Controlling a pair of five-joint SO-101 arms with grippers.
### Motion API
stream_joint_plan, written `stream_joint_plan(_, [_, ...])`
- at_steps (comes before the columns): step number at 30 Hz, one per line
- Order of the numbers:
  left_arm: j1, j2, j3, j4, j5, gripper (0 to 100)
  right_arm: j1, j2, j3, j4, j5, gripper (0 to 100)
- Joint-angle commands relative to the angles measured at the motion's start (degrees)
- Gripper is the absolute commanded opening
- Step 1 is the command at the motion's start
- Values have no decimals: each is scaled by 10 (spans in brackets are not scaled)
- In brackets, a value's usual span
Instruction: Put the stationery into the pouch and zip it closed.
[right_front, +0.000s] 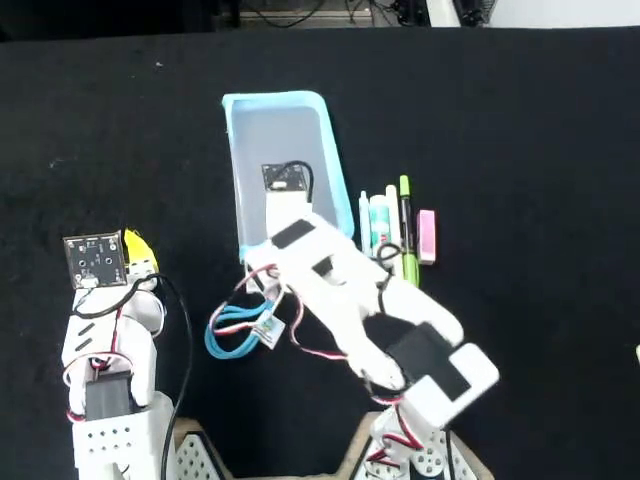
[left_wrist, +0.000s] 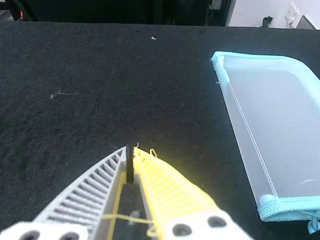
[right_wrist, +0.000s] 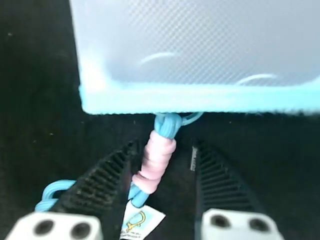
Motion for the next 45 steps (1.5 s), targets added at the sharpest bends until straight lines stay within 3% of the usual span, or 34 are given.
stream_joint_plan(1, [-4, -4, 12, 1, 3, 30, 17, 49, -63, 80, 49, 144])
stream_joint_plan(4, [-4, -4, 12, 1, 3, 30, 27, 72, -102, 137, 123, 4])
stream_joint_plan(12, [-4, -4, 12, 2, 3, 30, 54, -29, -117, 280, 336, 11])
stream_joint_plan(16, [-4, -4, 12, 2, 3, 30, 61, -50, -51, 269, 493, 12])
stream_joint_plan(18, [-3, -4, 12, 2, 3, 30, 63, -44, -20, 239, 529, 12])
stream_joint_plan(25, [-1, -4, 12, 2, 3, 30, 55, -85, -44, 279, 530, 19])
stream_joint_plan(28, [-3, -4, 12, 2, 3, 30, 37, -112, -37, 280, 500, 102])
stream_joint_plan(32, [-3, -4, 12, 2, 3, 30, 25, -118, -9, 230, 477, 176])
stream_joint_plan(45, [-2, -4, 12, 0, 3, 30, 25, -123, 82, 63, 519, 180])
